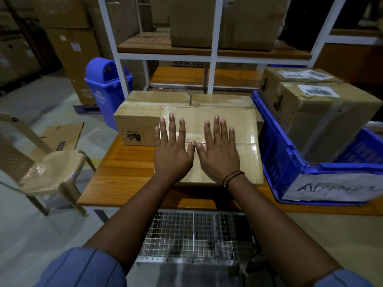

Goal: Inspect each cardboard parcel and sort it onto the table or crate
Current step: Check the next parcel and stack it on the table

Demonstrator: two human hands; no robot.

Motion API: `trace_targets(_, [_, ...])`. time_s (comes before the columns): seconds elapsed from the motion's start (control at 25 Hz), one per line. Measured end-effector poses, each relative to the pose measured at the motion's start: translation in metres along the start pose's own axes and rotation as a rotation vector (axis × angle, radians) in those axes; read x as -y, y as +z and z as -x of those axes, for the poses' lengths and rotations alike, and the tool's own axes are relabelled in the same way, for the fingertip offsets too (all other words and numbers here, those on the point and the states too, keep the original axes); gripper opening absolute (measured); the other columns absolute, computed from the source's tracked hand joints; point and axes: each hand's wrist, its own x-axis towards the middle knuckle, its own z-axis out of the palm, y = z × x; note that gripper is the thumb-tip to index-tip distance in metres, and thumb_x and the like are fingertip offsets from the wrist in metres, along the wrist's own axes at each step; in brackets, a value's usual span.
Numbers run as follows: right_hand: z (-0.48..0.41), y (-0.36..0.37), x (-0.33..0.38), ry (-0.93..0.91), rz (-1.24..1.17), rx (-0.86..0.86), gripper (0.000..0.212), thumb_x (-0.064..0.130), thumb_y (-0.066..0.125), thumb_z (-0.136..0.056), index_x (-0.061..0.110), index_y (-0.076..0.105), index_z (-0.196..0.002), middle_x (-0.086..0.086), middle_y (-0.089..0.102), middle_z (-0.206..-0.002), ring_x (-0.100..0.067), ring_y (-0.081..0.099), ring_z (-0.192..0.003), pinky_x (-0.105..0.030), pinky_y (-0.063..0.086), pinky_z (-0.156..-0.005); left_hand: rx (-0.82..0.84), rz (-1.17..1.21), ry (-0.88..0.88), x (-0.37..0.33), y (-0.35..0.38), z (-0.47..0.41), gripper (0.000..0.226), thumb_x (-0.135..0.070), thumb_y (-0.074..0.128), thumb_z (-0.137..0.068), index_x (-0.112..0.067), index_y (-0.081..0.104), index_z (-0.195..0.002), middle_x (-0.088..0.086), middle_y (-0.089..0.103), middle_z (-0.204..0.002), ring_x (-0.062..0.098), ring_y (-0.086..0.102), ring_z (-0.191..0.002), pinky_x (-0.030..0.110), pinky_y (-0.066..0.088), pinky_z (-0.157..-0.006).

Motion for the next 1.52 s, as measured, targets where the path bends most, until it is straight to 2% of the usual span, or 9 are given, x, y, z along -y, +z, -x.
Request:
trace_targets(0.76, [0.024,-0.018,-0.05,0.113,0.041,0.038,0.087,0.074,0.011,-0.101,0.019,-0.007,-0.166,-0.014,-0.018,-0.171,-0.027,-0.018,-0.159,-0.054,-0.009,-0.127,0.104,0.001,0.017,0.007,-0.006,0.008,0.084,-0.068,0.014,-0.103,-0.016,-0.004,-0.166,0.013,-0.019,-0.172,0.034,-0.021,-0.157,0.056,0.001,-0.128])
trace_targets(0.84, [0.026,-0.022,-0.047,0.137,0.016,0.041,0.088,0.076,0.012,-0.099,0.021,-0.006,-0.166,-0.014,-0.019,-0.171,-0.028,-0.019,-0.159,-0.057,-0.005,-0.127,0.125,0.013,0.011,0.006,-0.011,0.017,0.086,-0.072,0.016,-0.101,-0.019,-0.003,-0.167,0.012,-0.019,-0.172,0.037,-0.021,-0.157,0.061,0.007,-0.126])
trace_targets(0.92, [0.035,-0.028,-0.044,0.282,-0.073,0.079,0.095,0.083,0.016,-0.094,0.026,-0.009,-0.166,-0.013,-0.025,-0.17,-0.034,-0.015,-0.159,-0.063,0.011,-0.123,0.175,0.063,-0.12,0.002,-0.02,0.033,0.086,-0.079,0.021,-0.098,-0.033,-0.005,-0.166,0.009,-0.023,-0.171,0.048,-0.018,-0.155,0.07,0.014,-0.122])
trace_targets(1.0, [0.047,-0.035,-0.047,0.508,-0.262,0.182,0.103,0.087,0.026,-0.09,0.03,-0.019,-0.163,-0.015,-0.025,-0.169,-0.048,0.009,-0.156,-0.062,0.032,-0.114,0.262,0.222,-0.307,0.001,-0.029,0.049,0.087,-0.083,0.033,-0.094,-0.049,-0.01,-0.161,0.015,-0.014,-0.172,0.061,0.006,-0.151,0.067,0.034,-0.11])
trace_targets(1.08, [0.056,-0.046,-0.051,0.586,-0.448,0.272,0.107,0.08,0.04,-0.093,0.028,-0.024,-0.161,-0.024,-0.009,-0.17,-0.051,0.032,-0.147,-0.056,0.039,-0.111,0.289,0.402,-0.397,0.006,-0.039,0.056,0.086,-0.077,0.042,-0.095,-0.051,-0.006,-0.161,0.028,0.031,-0.158,0.053,0.048,-0.132,0.049,0.05,-0.089])
trace_targets(1.2, [0.059,-0.066,-0.06,0.539,-0.471,0.196,0.106,0.079,0.042,-0.093,0.024,-0.013,-0.165,-0.022,0.029,-0.165,-0.045,0.047,-0.138,-0.051,0.047,-0.105,0.099,0.378,-0.309,0.013,-0.059,0.048,0.077,-0.069,0.045,-0.098,-0.032,0.026,-0.162,0.015,0.068,-0.122,0.036,0.067,-0.107,0.037,0.049,-0.073])
trace_targets(1.28, [0.052,-0.084,-0.061,0.55,-0.519,-0.012,0.099,0.081,0.039,-0.093,0.026,0.001,-0.166,-0.02,0.05,-0.152,-0.044,0.056,-0.128,-0.049,0.05,-0.098,-0.099,0.381,-0.311,0.009,-0.086,0.035,0.067,-0.07,0.042,-0.099,-0.026,0.051,-0.148,0.007,0.073,-0.113,0.03,0.069,-0.104,0.032,0.044,-0.068])
trace_targets(1.4, [0.042,-0.104,-0.054,0.463,-0.558,-0.259,0.091,0.078,0.041,-0.094,0.027,0.015,-0.165,-0.015,0.063,-0.135,-0.036,0.061,-0.121,-0.047,0.052,-0.094,-0.264,0.437,-0.344,0.002,-0.121,0.016,0.059,-0.065,0.049,-0.1,-0.024,0.059,-0.142,0.004,0.073,-0.119,0.024,0.067,-0.109,0.031,0.045,-0.076])
trace_targets(1.52, [0.03,-0.103,-0.045,0.416,-0.389,-0.191,0.087,0.073,0.039,-0.096,0.026,0.015,-0.164,-0.018,0.054,-0.146,-0.037,0.053,-0.13,-0.056,0.049,-0.104,-0.122,0.335,-0.335,-0.005,-0.12,0.009,0.064,-0.062,0.049,-0.1,-0.024,0.047,-0.152,0.011,0.059,-0.143,0.031,0.057,-0.129,0.049,0.047,-0.101])
